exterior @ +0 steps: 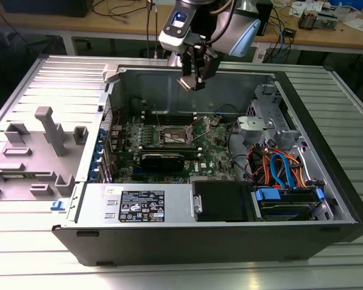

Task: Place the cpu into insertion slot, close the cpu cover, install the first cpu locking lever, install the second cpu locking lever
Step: 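Place the cpu into insertion slot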

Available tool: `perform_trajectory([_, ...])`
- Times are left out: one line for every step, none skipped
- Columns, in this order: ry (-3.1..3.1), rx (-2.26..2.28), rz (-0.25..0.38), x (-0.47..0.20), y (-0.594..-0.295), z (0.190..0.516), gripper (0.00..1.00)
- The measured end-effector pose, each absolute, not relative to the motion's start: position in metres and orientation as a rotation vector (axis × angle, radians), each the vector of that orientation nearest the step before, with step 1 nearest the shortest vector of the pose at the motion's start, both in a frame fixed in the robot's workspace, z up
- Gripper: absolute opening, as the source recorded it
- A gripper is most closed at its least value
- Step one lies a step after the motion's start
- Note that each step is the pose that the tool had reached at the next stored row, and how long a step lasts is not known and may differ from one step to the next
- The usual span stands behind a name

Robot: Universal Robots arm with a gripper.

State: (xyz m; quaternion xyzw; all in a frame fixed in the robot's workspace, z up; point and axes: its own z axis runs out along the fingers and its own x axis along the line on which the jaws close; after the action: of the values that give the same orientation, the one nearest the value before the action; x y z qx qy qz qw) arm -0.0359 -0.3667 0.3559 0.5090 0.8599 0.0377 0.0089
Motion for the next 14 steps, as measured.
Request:
perform_trajectory([2.682,1.597,0.118,-0.0359,-0.3672,0.3547,0.55])
perform_trajectory([2.679,1.602,0.118,-0.0359,-0.3679,0.3536,0.55])
perform_trajectory([2.673,1.611,0.117,-0.0360,-0.3681,0.3524,0.55])
perform_trajectory([2.665,1.624,0.117,-0.0360,-0.3682,0.3511,0.55])
perform_trajectory([2.657,1.639,0.116,-0.0359,-0.3682,0.3497,0.55])
perform_trajectory([2.646,1.657,0.115,-0.0359,-0.3682,0.3486,0.55])
perform_trajectory([2.634,1.677,0.113,-0.0359,-0.3682,0.3476,0.55])
perform_trajectory([2.622,1.698,0.111,-0.0359,-0.3682,0.3468,0.55])
perform_trajectory([2.620,1.702,0.110,-0.0359,-0.3682,0.3467,0.55])
perform_trajectory([2.620,1.702,0.110,-0.0359,-0.3682,0.3467,0.55])
perform_trajectory([2.620,1.703,0.110,-0.0359,-0.3682,0.3466,0.55])
perform_trajectory([2.620,1.703,0.110,-0.0359,-0.3682,0.3465,0.55])
perform_trajectory([2.620,1.703,0.110,-0.0359,-0.3682,0.3465,0.55])
perform_trajectory([2.620,1.703,0.110,-0.0359,-0.3682,0.3465,0.55])
